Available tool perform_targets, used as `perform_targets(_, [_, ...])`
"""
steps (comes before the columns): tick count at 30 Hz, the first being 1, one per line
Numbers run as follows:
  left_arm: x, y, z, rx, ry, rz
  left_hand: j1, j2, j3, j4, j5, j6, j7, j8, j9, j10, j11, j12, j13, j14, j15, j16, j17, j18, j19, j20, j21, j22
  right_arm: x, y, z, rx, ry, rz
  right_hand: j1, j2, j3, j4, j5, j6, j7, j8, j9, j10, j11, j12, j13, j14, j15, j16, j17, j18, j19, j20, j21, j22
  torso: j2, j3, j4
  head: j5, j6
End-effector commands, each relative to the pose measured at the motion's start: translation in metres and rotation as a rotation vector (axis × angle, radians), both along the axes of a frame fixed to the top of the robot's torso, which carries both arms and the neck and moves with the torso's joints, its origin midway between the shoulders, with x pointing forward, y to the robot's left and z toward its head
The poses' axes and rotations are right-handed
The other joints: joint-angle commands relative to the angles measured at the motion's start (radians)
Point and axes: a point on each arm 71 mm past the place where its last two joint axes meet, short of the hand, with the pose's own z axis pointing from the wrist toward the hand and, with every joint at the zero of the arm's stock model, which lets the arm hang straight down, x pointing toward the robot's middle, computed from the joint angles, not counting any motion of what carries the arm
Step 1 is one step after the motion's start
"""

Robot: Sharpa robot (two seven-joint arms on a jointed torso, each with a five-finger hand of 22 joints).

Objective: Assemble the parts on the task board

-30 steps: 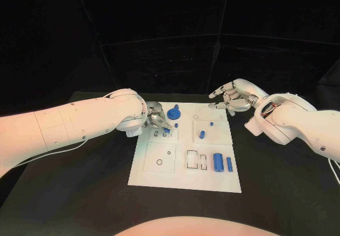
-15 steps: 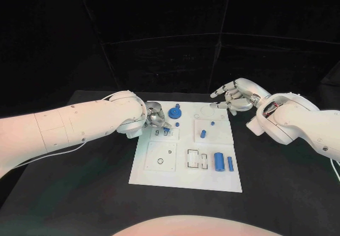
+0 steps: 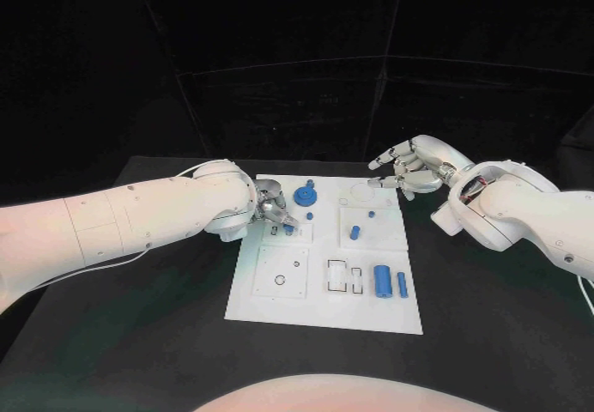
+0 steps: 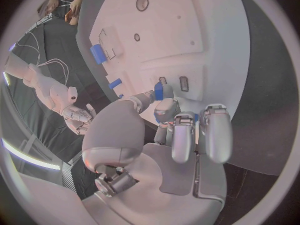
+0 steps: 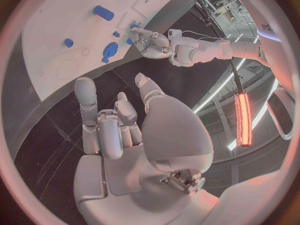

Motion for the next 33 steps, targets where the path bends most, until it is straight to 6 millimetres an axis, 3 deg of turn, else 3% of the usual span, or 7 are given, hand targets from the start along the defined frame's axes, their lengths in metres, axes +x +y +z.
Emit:
perform_targets(1, [-0.0006, -0.0009, -0.0007, 0.026, 0.009, -0.025, 0.002, 0.01, 0.161, -0.156, 0.007, -0.006, -0.004, 0.007, 0.001, 0.004, -0.003, -0.004, -0.002, 0.106, 0.003, 0.003, 0.263, -0.012, 0.024, 0.003, -0.003, 0.029, 0.0, 0.0013, 0.0012, 0.003, 0.0, 0.008, 0.012, 0.0, -0.004, 0.0, 0.004, 0.002, -0.003, 0.004, -0.001, 0.001, -0.007, -0.005, -0.002, 0.048, -0.006, -0.005, 0.004, 0.014, -0.002, -0.002, -0.003, -0.002, 0.0, -0.0003, 0.0008, 0.001, -0.001])
perform_targets(33, [-0.0028, -0.0008, -0.0035, 0.056, 0.039, -0.055, -0.02, -0.013, 0.155, -0.165, 0.003, 0.001, -0.011, 0.023, 0.012, 0.015, -0.008, 0.011, 0.01, 0.106, -0.001, 0.003, 0.263, -0.013, 0.026, 0.001, -0.001, 0.035, -0.0002, 0.0015, 0.0012, 0.003, 0.0, 0.01, 0.011, 0.001, -0.006, 0.002, 0.006, 0.001, -0.003, 0.007, -0.002, 0.001, -0.007, -0.005, -0.003, 0.048, -0.006, -0.005, 0.004, 0.014, -0.002, -0.003, -0.006, -0.005, 0.0, 0.0, -0.0003, 0.002, -0.007])
